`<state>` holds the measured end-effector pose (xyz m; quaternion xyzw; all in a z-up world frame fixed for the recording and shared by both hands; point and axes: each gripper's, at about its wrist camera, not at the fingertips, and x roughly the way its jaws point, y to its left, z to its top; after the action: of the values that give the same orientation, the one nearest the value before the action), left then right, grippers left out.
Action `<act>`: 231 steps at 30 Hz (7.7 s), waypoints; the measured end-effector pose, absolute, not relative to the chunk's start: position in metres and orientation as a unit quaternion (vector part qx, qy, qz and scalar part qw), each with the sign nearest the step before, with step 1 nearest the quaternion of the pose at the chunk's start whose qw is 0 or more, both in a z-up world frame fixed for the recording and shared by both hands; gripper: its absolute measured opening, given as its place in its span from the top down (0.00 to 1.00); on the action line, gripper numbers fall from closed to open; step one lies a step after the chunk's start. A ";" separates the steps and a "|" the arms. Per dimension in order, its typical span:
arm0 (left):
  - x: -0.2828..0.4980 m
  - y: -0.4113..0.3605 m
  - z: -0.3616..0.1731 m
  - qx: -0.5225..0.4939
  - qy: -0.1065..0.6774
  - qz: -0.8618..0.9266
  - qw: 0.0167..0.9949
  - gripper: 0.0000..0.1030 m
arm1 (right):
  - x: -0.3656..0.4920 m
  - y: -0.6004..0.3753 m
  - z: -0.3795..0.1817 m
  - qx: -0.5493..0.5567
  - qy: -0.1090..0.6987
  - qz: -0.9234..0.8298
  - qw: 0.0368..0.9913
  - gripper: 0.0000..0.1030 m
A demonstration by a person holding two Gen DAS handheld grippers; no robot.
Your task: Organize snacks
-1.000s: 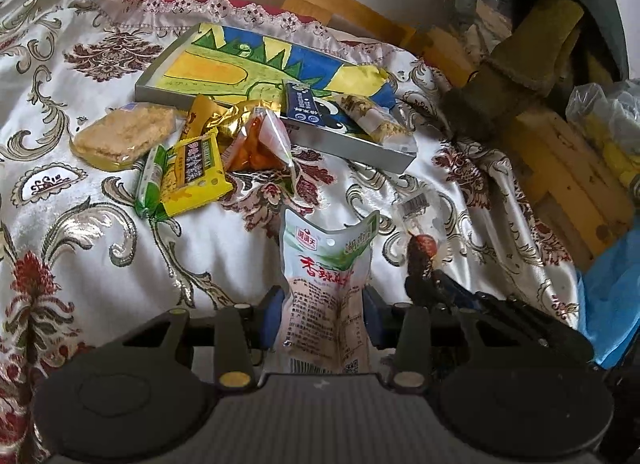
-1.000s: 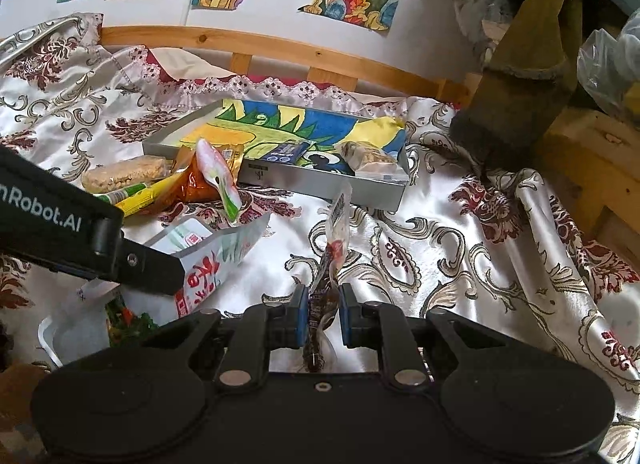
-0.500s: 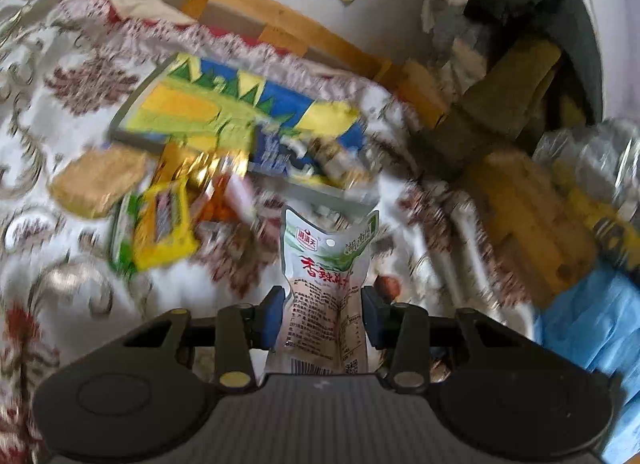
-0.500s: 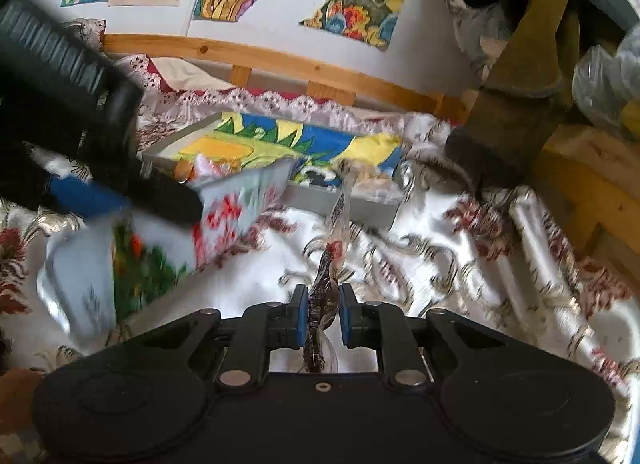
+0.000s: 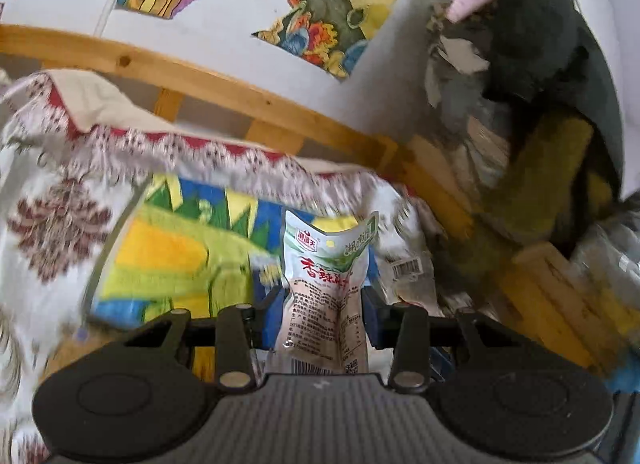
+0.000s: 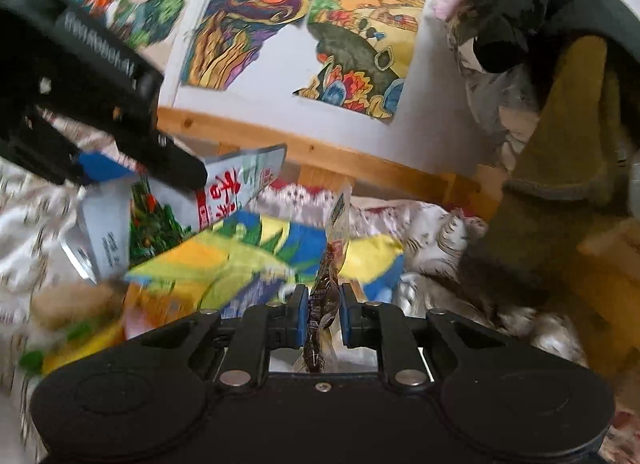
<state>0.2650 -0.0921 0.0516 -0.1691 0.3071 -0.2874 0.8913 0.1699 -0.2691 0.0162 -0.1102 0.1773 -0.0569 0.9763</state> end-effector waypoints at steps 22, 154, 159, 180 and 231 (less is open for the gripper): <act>0.373 -0.146 -0.029 -0.135 0.392 -0.194 0.889 0.45 | 0.277 -0.288 -0.034 -0.051 0.235 -0.031 0.970 0.83; 0.134 0.001 -0.032 -0.050 0.300 -0.058 0.951 0.00 | 0.102 -0.222 -0.011 -0.082 0.248 0.053 0.964 0.01; 0.150 0.000 -0.038 -0.047 0.319 -0.079 0.943 0.00 | 0.111 -0.231 -0.023 -0.072 0.250 0.038 0.965 0.01; 0.176 0.002 -0.048 -0.082 0.333 -0.141 0.928 0.01 | 0.176 -0.208 -0.053 -0.114 0.253 0.078 0.958 0.16; 0.135 -0.003 -0.055 -0.109 0.500 -0.153 0.846 0.82 | 0.081 -0.218 -0.043 -0.049 0.359 0.053 0.930 0.62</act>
<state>0.1349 -0.0033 -0.0554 -0.1086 0.4997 -0.1529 0.8457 0.0811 -0.2177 -0.0434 -0.0492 0.3593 0.0533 0.9304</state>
